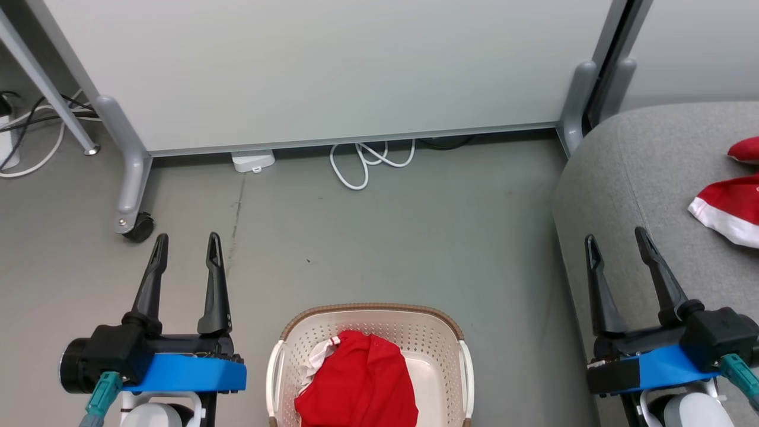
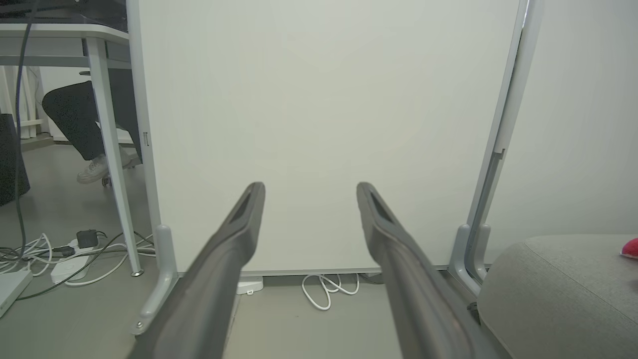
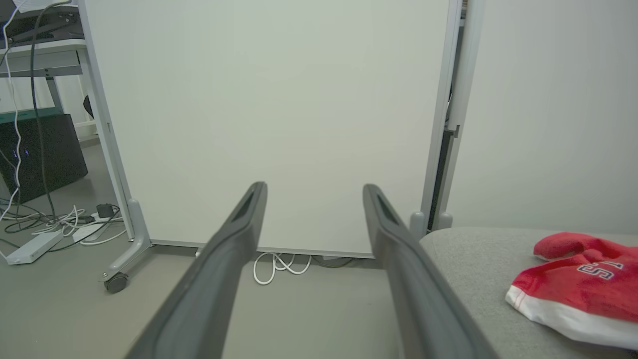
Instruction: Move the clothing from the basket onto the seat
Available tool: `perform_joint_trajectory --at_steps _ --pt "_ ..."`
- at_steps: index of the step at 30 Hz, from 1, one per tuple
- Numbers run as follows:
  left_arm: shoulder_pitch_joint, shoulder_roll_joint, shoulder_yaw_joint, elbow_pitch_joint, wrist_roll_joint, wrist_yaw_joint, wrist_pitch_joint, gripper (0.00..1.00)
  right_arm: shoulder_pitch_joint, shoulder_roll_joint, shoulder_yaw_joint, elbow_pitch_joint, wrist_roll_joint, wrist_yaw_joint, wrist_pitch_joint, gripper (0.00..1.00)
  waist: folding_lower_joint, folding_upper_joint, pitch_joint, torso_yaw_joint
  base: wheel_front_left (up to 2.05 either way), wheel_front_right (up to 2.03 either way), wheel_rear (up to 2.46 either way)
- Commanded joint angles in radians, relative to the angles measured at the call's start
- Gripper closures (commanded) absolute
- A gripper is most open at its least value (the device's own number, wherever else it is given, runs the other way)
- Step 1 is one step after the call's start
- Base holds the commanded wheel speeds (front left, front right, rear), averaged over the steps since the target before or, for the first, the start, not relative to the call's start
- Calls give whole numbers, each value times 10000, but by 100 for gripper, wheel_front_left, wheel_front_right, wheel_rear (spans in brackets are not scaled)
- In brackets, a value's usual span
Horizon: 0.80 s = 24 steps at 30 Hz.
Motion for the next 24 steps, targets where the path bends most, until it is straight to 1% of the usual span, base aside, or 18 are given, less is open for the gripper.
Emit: perform_joint_trajectory --at_steps 1,8,24 --pt "76 -1 -42 43 54 -71 -26 0 177 33 1 44 41 5 -34 0 2 -1 -82 95 0 0 0" --pt "328 -61 -70 39 107 -76 -26 0 365 34 -29 141 312 5 -34 0 2 -1 -208 182 0 0 0" --pt "243 -100 58 -22 171 -77 -26 0 366 35 152 291 517 5 -34 0 2 -1 -169 34 0 0 0"
